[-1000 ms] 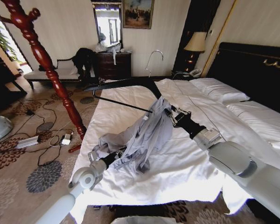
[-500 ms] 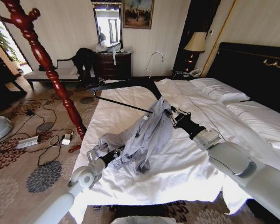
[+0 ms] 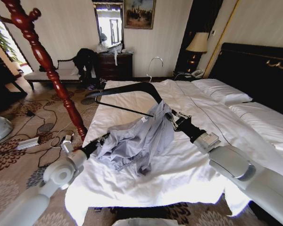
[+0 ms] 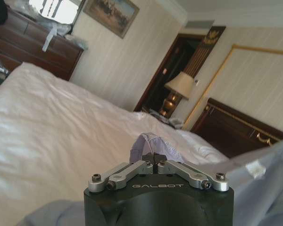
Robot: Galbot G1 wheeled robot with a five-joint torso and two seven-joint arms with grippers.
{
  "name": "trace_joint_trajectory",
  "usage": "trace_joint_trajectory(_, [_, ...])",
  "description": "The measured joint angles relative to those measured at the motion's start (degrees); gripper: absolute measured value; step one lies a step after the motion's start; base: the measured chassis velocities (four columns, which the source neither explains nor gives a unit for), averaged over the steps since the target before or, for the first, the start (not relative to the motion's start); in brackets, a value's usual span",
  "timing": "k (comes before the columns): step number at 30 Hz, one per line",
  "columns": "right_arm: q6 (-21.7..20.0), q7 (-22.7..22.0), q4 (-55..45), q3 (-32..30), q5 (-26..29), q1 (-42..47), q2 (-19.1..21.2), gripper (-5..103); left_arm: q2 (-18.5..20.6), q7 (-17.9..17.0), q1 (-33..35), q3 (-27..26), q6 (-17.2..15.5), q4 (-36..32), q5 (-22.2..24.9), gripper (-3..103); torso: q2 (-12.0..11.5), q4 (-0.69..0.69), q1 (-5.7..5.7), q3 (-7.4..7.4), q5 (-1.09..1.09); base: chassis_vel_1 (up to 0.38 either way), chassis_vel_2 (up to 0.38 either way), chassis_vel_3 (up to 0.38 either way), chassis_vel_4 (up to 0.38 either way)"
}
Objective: Pick up the clothes from the bed and hang them on the clothes hanger.
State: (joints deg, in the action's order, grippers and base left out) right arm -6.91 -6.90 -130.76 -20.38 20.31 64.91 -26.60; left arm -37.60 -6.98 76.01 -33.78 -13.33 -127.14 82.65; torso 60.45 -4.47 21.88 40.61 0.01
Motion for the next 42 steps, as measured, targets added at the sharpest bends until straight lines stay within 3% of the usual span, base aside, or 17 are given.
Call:
trace_joint_trajectory(3, [0.5, 0.2, 0.4, -0.1, -2.1, 0.3, -0.3, 15, 1.7, -2.0, -1.2, -3.3, 0.0, -1.8, 4.8, 0, 0.0, -0.01, 0.0, 0.0, -0.01, 0.0, 0.0, 0.0, 0.0])
trace_joint_trajectory(13, [1.4, 1.0, 0.0, -0.4, -3.6, 0.9, 0.1, 15, 5.6, -3.7, -2.3, -10.9, 0.1, -3.2, 10.9, 0, 0.0, 0.01, 0.0, 0.01, -0.02, 0.0, 0.0, 0.0, 0.0])
trace_joint_trajectory(26, [2.6, 2.1, 3.0, 1.2, -8.1, 2.0, -0.4, 15, 10.7, -4.1, 3.8, -24.6, -0.2, -6.2, 18.9, 0, 0.0, 0.0, 0.0, 0.0, 0.0, 0.0, 0.0, 0.0, 0.0])
trace_joint_trajectory(32, [2.4, 2.3, 4.7, 1.7, -8.7, 0.8, 0.2, 15, 12.1, -4.4, 3.7, -25.0, -0.3, -9.3, 19.6, 0, 0.0, 0.0, 0.01, 0.0, 0.0, 0.0, 0.0, 0.0, 0.0])
trace_joint_trajectory(42, [1.5, 2.3, 6.0, 1.7, -9.3, -0.5, 1.2, 15, 14.5, -6.2, -3.0, -18.7, -0.3, -12.8, 19.7, 0, 0.0, -0.01, 0.01, 0.0, 0.0, 0.0, 0.0, 0.0, 0.0])
